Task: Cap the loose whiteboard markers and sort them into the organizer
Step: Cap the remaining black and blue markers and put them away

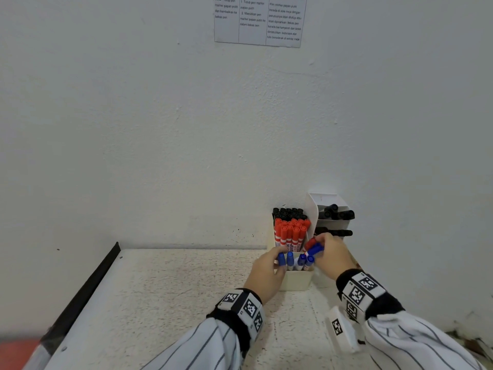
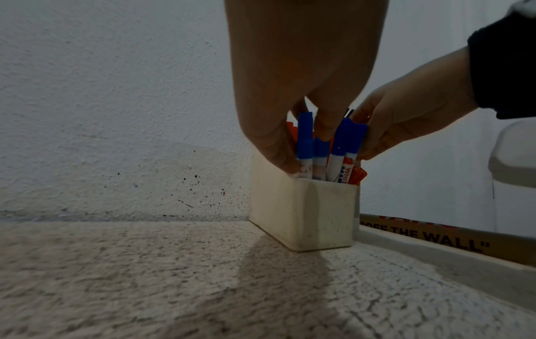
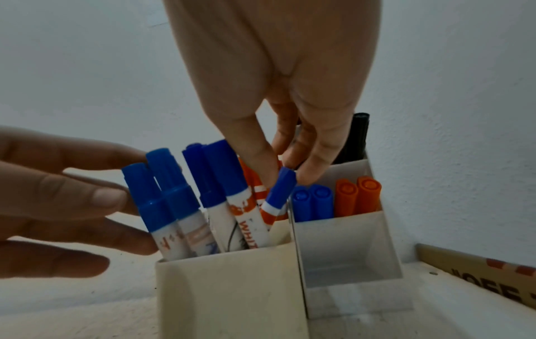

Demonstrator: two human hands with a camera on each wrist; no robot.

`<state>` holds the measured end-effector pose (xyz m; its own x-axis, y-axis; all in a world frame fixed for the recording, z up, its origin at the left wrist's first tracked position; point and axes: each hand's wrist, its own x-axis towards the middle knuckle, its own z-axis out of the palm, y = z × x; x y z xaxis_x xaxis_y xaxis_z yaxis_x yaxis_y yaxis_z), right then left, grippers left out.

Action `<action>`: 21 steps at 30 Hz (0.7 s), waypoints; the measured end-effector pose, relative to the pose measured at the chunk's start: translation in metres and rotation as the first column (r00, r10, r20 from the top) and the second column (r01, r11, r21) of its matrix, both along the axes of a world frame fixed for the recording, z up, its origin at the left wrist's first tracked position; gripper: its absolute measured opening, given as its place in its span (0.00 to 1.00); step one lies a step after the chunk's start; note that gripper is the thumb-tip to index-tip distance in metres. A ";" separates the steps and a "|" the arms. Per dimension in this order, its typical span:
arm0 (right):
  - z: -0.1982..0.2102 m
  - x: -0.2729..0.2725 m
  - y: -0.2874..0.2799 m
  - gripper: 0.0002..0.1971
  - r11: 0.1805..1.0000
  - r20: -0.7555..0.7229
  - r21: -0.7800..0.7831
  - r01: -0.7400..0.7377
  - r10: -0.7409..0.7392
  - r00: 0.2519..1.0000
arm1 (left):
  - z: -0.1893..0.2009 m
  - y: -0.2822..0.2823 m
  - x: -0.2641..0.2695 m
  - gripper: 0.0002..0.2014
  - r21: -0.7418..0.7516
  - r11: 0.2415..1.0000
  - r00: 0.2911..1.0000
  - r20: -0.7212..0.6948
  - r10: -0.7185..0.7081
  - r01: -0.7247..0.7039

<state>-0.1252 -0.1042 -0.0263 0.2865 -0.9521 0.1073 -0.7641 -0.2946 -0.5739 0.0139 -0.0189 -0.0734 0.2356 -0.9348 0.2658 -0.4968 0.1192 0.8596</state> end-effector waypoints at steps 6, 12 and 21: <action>-0.009 -0.007 -0.001 0.19 0.999 0.079 -0.008 -0.040 0.041 0.996 | -0.002 -0.004 -0.001 0.18 -0.026 0.998 0.998 -0.011 0.063 -0.063; -0.014 -0.016 -0.007 0.14 0.979 0.205 -0.195 -0.055 0.096 0.974 | -0.001 -0.005 0.001 0.15 -0.079 0.993 0.996 -0.010 0.087 -0.088; -0.026 -0.017 -0.002 0.27 0.966 0.055 -0.117 -0.229 0.237 0.970 | 0.003 -0.002 -0.004 0.22 0.024 0.997 0.990 -0.113 0.082 -0.080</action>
<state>-0.1422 -0.1065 -0.0519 0.4873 -0.8413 0.2340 -0.6272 -0.5237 -0.5765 0.0098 -0.0208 -0.0700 0.3384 -0.9161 0.2152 -0.4032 0.0654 0.9128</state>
